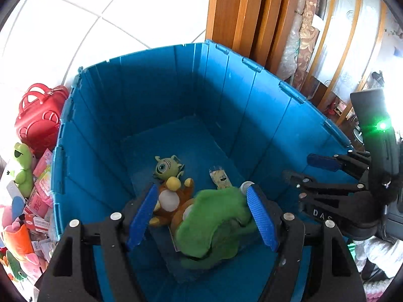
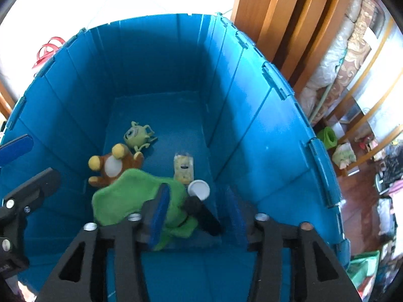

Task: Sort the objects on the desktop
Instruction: 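Lower the hat and umbrella into the crate and open both tools, then lift both open tools out of the crate and move back over the pile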

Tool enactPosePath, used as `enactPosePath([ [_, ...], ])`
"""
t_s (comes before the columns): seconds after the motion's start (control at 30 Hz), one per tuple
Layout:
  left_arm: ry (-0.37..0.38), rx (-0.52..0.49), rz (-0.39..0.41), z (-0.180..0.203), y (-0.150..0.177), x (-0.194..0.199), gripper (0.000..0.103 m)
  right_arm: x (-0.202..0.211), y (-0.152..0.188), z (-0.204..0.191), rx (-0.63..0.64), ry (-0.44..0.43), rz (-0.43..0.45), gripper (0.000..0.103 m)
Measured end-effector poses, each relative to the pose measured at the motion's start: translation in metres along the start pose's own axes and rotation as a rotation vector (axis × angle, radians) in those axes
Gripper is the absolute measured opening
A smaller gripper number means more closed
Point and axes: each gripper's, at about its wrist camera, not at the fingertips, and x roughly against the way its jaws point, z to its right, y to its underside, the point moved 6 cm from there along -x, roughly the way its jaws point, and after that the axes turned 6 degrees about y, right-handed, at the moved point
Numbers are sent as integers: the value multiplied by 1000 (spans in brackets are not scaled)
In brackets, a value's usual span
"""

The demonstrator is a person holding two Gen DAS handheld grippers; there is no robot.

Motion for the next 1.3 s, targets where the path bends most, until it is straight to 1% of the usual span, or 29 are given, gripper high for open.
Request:
enactPosePath([
  [0.1, -10, -6, 26, -3, 1, 11, 73, 12, 2, -3, -4, -7, 25, 60],
  [0.17, -11, -3, 44, -7, 3, 20, 73, 19, 2, -5, -5, -9, 42, 70],
  [0.23, -13, -1, 69, -11, 4, 31, 73, 31, 1, -11, -5, -8, 67, 84],
  [0.3, -19, -5, 97, -16, 5, 44, 73, 44, 1, -19, -8, -13, 97, 91],
  [0.37, -22, -5, 124, -24, 8, 59, 73, 61, -1, -29, -9, -20, 131, 93],
  [0.43, -30, -4, 152, -35, 10, 74, 73, 76, -4, -40, -4, -21, 159, 99],
  [0.5, -37, -3, 175, -48, 14, 89, 73, 91, -7, -54, -2, -21, 189, 102],
  [0.63, -56, 14, 212, -84, 27, 116, 73, 116, -11, -90, 5, -29, 228, 103],
  [0.8, -87, 39, 229, -141, 54, 148, 73, 134, -7, -152, 21, -45, 248, 103],
  [1.0, -126, 49, 188, -209, 100, 178, 73, 141, 10, -227, 22, -56, 215, 103],
  [1.1, -144, 62, 175, -240, 121, 195, 73, 149, 20, -267, 35, -64, 214, 103],
  [1.2, -159, 79, 160, -262, 138, 207, 73, 156, 31, -299, 47, -89, 206, 103],
  [1.3, -168, 91, 149, -274, 153, 216, 73, 158, 43, -329, 78, -113, 187, 103],
])
